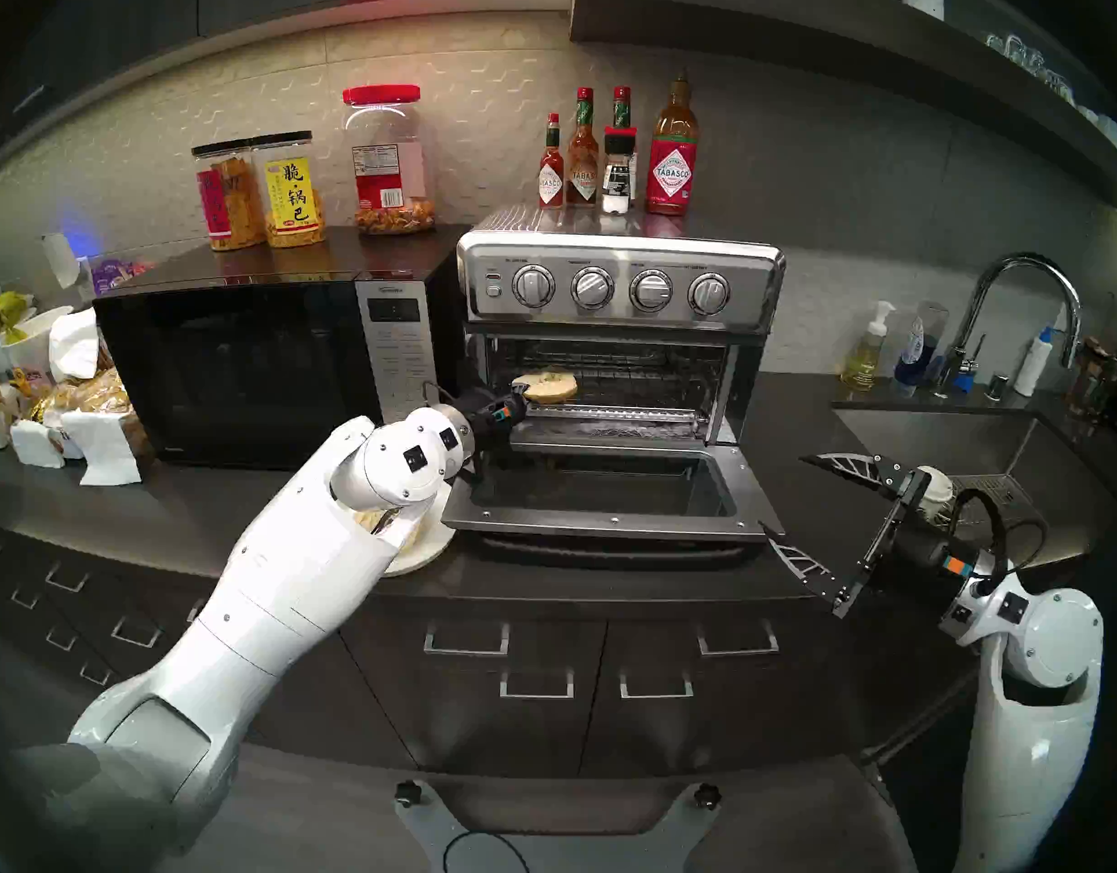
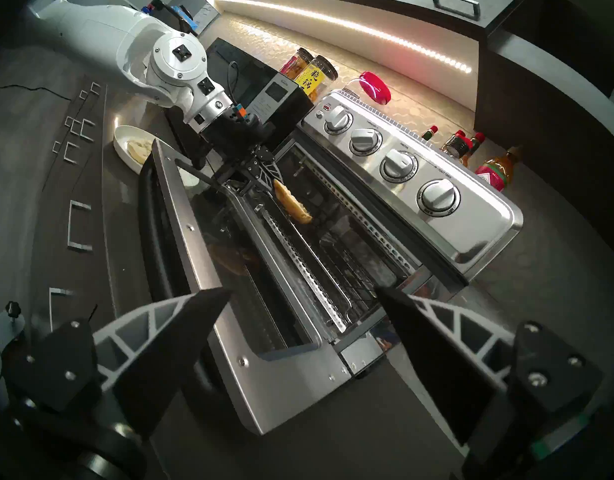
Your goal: Open the oven and place the bagel inside on the rack
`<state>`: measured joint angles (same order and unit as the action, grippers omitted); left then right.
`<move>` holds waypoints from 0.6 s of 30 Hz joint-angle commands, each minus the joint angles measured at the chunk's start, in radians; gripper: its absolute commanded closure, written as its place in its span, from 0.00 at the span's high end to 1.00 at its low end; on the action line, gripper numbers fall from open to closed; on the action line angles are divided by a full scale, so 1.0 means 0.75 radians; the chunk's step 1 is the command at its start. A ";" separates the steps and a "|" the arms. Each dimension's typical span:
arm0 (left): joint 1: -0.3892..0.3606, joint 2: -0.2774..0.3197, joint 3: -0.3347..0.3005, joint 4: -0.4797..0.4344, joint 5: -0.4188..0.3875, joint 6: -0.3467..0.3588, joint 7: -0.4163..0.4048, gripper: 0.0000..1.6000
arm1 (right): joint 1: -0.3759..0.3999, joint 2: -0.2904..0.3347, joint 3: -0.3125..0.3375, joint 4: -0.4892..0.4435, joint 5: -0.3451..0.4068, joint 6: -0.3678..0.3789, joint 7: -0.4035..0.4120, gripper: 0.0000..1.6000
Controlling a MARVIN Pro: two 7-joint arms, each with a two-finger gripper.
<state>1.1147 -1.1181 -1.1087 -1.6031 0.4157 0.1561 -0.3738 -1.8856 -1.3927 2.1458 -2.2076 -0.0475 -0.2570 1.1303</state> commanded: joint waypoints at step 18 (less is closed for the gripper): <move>-0.078 -0.047 0.037 0.048 0.024 -0.033 0.000 1.00 | 0.008 0.002 -0.002 -0.016 0.014 0.003 0.003 1.00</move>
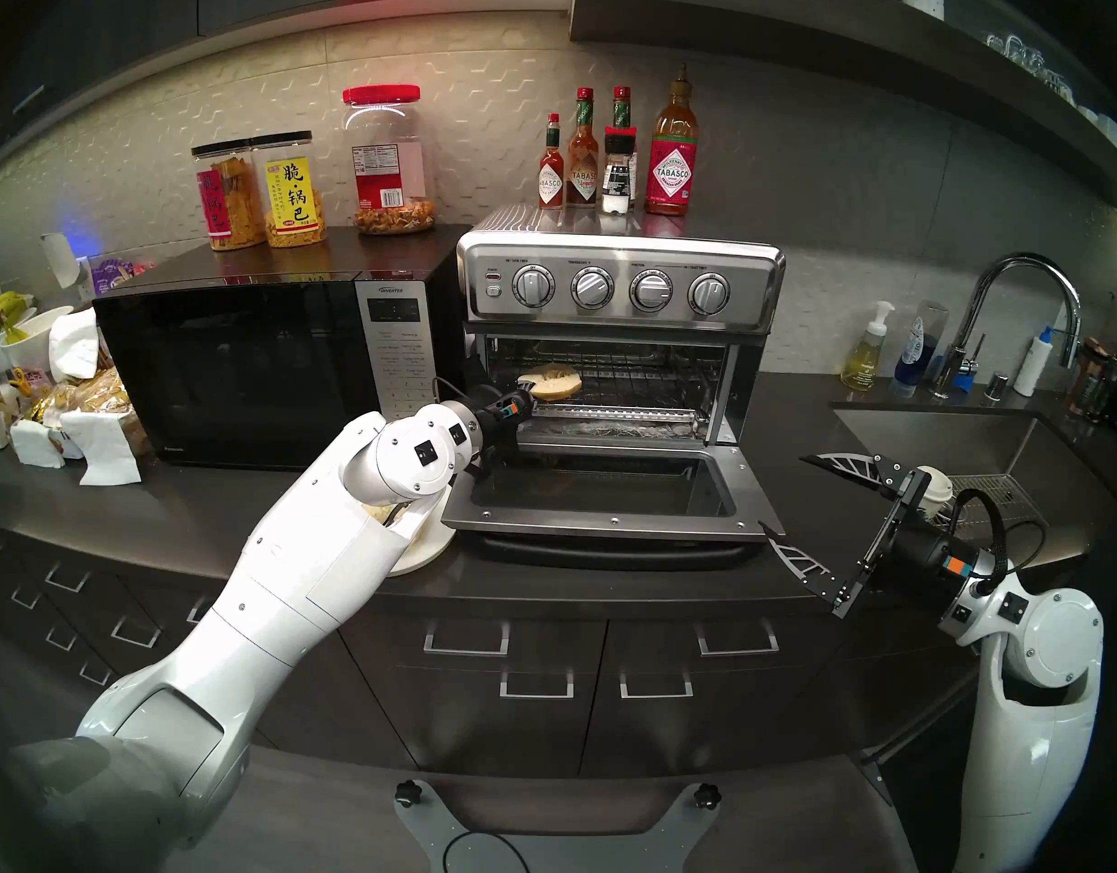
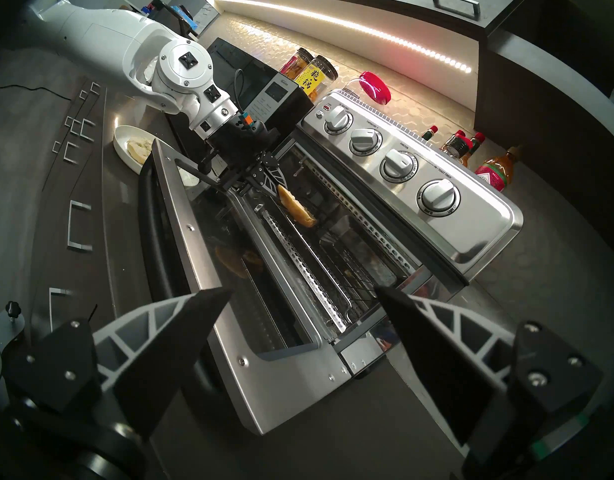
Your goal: Open the oven and place the bagel inside on the rack
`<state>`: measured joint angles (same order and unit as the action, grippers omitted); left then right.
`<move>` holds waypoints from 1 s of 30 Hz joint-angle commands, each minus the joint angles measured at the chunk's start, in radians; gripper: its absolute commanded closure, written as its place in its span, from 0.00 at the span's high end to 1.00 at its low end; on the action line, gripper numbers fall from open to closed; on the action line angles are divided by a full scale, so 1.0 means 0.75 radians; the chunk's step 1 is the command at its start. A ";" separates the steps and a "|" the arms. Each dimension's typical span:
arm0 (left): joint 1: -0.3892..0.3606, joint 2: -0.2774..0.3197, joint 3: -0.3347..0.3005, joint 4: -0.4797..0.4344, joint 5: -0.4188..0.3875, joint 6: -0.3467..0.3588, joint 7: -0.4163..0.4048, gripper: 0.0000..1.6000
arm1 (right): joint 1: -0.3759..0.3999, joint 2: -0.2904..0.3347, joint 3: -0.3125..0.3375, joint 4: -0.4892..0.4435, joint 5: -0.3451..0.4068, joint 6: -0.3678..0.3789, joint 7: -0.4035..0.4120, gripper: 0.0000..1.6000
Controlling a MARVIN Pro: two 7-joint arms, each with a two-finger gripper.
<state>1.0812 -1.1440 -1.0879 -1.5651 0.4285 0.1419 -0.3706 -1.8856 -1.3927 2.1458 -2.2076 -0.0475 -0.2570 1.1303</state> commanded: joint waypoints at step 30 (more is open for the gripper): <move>0.202 0.201 -0.116 -0.322 -0.092 -0.001 -0.084 1.00 | 0.008 0.002 -0.002 -0.016 0.012 0.002 0.002 1.00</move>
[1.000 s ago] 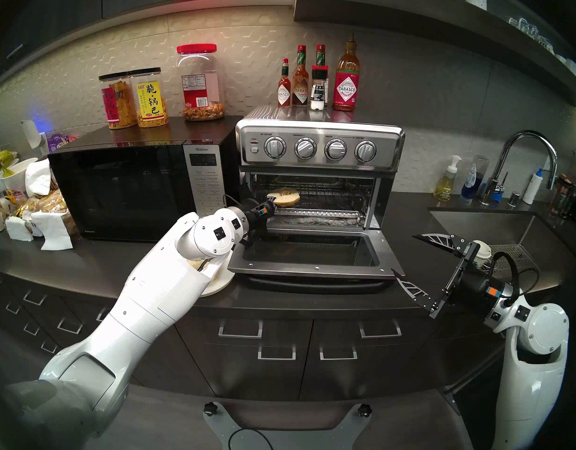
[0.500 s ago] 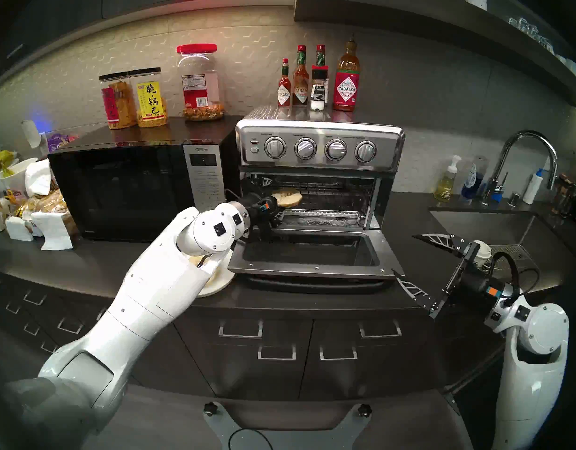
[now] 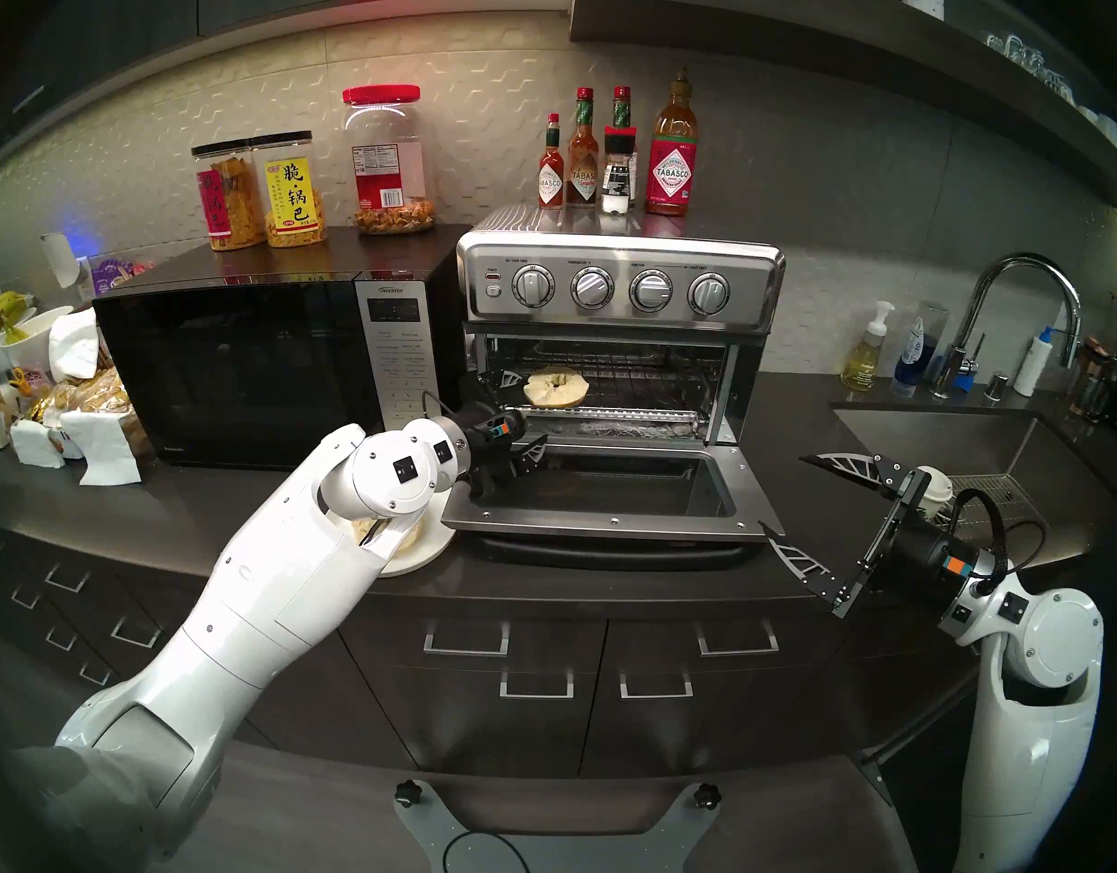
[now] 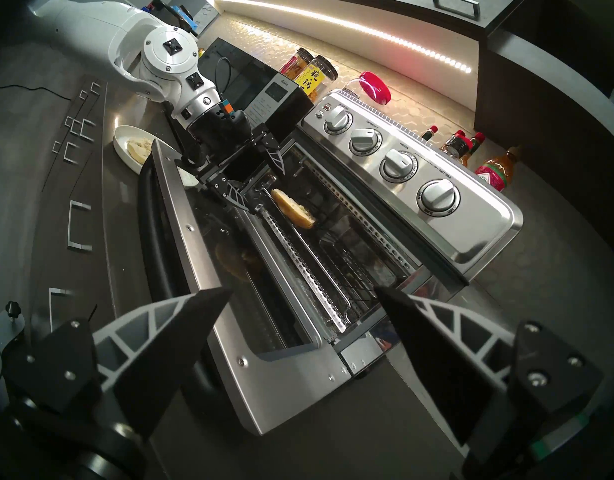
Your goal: Open the oven and place the bagel inside on the rack
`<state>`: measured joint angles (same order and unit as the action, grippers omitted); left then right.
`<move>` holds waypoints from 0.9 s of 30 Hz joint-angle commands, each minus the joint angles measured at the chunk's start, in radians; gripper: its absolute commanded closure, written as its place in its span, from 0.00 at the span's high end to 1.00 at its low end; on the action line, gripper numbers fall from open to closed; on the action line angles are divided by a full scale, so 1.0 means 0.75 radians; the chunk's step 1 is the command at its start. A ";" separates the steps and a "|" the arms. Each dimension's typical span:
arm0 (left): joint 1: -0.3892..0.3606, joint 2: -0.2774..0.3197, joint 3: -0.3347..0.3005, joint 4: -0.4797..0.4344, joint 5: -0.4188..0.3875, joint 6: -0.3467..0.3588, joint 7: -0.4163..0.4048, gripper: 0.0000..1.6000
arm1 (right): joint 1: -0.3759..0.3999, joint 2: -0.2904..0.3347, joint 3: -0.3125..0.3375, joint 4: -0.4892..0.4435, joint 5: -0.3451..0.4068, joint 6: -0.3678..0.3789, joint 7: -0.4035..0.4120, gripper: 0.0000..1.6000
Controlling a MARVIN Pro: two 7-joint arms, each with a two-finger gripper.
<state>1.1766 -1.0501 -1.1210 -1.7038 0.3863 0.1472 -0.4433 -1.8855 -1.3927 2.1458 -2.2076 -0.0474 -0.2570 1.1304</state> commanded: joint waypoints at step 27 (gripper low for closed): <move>0.541 0.434 -0.384 -0.573 -0.215 -0.030 0.100 0.66 | 0.008 0.001 -0.003 -0.014 0.007 -0.001 0.000 1.00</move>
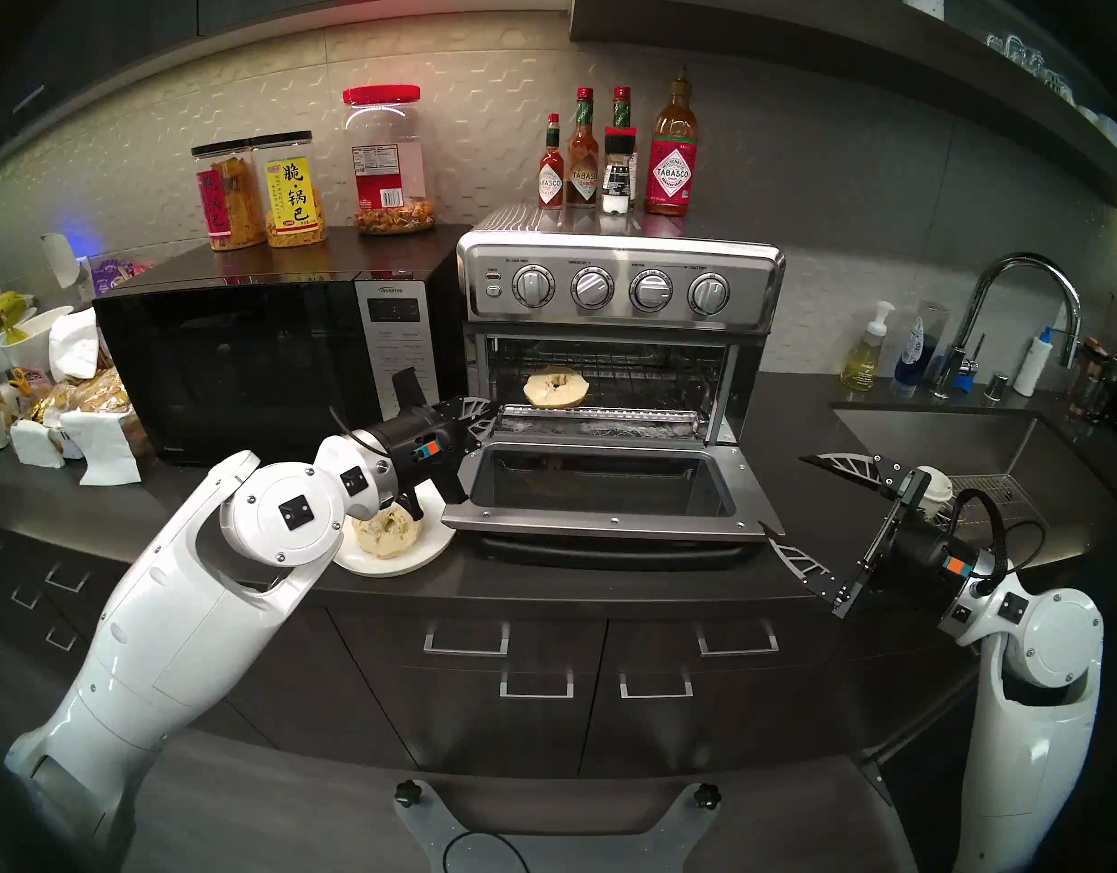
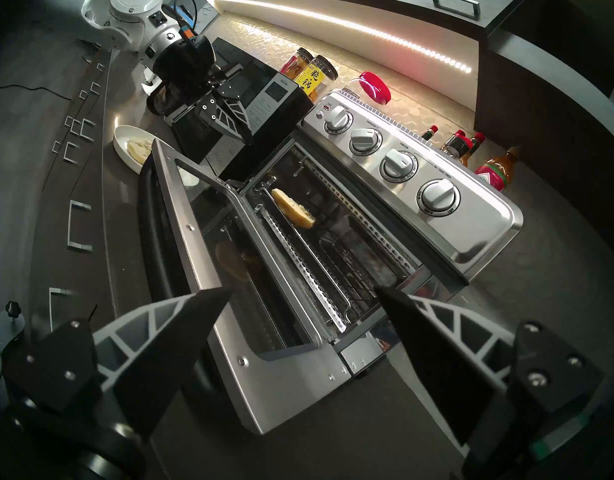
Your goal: Open the oven and place the bagel inside on the rack
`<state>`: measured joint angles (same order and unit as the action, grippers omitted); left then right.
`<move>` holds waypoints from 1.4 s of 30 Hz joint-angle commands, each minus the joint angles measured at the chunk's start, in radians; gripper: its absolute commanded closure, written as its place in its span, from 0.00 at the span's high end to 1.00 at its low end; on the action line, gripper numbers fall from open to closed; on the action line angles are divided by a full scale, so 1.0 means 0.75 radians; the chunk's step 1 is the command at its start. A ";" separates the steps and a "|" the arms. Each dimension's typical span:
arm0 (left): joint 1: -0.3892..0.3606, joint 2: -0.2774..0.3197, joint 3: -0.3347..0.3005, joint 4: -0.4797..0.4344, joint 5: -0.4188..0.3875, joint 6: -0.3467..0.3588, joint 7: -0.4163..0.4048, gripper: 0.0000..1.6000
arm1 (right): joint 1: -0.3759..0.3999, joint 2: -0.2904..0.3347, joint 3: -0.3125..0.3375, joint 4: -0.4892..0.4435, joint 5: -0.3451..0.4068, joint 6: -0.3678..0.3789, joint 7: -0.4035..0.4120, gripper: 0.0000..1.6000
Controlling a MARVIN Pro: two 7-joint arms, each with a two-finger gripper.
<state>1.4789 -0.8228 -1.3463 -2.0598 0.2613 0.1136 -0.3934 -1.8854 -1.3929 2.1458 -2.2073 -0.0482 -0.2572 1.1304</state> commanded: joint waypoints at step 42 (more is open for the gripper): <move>0.887 0.165 -0.653 -0.180 -0.164 -0.045 0.116 1.00 | 0.008 0.001 -0.003 -0.013 0.006 -0.001 0.000 1.00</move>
<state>2.0360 -0.6662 -1.7400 -2.1614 0.1187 0.1101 -0.3014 -1.8853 -1.3933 2.1457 -2.2054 -0.0492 -0.2575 1.1303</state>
